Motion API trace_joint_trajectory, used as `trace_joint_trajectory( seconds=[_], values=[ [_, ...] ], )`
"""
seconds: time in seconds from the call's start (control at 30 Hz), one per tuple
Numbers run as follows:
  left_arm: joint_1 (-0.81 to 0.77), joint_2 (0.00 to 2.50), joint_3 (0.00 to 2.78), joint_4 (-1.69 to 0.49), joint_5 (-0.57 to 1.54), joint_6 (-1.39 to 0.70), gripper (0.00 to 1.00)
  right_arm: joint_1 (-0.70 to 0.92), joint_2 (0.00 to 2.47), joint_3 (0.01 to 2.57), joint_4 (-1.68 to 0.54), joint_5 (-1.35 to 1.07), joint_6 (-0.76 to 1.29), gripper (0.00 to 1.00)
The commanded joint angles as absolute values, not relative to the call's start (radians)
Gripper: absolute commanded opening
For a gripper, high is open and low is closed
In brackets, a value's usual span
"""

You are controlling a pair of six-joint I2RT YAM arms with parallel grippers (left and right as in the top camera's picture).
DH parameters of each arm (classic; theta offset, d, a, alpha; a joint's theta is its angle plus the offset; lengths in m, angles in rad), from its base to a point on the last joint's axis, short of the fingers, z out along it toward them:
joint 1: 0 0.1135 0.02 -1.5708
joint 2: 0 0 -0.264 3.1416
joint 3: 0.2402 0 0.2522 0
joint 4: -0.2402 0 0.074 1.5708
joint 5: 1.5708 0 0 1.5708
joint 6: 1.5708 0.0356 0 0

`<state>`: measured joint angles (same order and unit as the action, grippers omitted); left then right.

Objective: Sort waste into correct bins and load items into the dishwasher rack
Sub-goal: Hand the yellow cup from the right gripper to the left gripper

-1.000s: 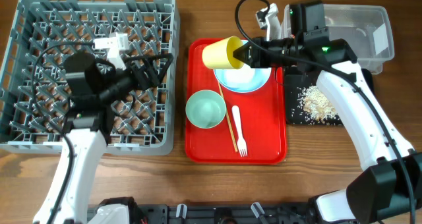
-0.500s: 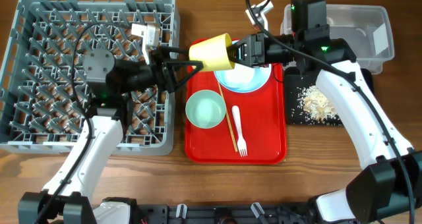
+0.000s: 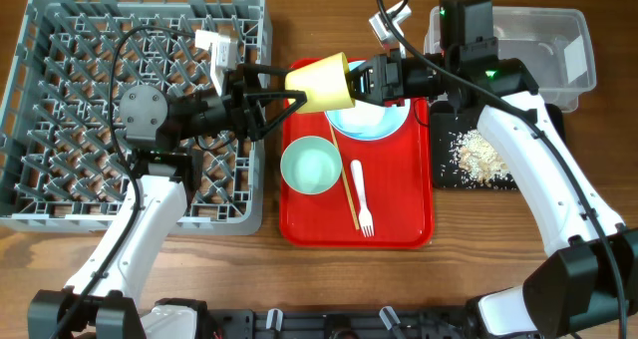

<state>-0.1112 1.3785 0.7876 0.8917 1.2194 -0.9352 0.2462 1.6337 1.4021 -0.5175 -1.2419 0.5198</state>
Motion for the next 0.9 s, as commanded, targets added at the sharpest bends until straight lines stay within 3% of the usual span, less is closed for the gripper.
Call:
trace_joint_trajectory(
  seconds=[0.0,0.33,0.5,0.7,0.87],
  values=[
    [-0.123,1.386,0.798,0.896,1.252,-0.958,0.87,0.249,1.646,1.401,-0.516,-1.286,0.524,0.04],
    [-0.149,1.388,0.798,0.856,1.237,-0.947,0.82,0.281,1.646,1.401,-0.516,-1.295,0.524,0.04],
    [-0.149,1.388,0.798,0.856,1.237,-0.947,0.7,0.281,1.646,1.401,-0.516,-1.295,0.526,0.04],
    [-0.149,1.388,0.798,0.856,1.237,-0.947,0.79,0.279,1.646,1.401,-0.508,-1.295,0.527,0.04],
    [-0.149,1.388,0.798,0.856,1.237,-0.947,0.79,0.255,1.646,1.401,-0.509,-1.295,0.527,0.04]
  ],
)
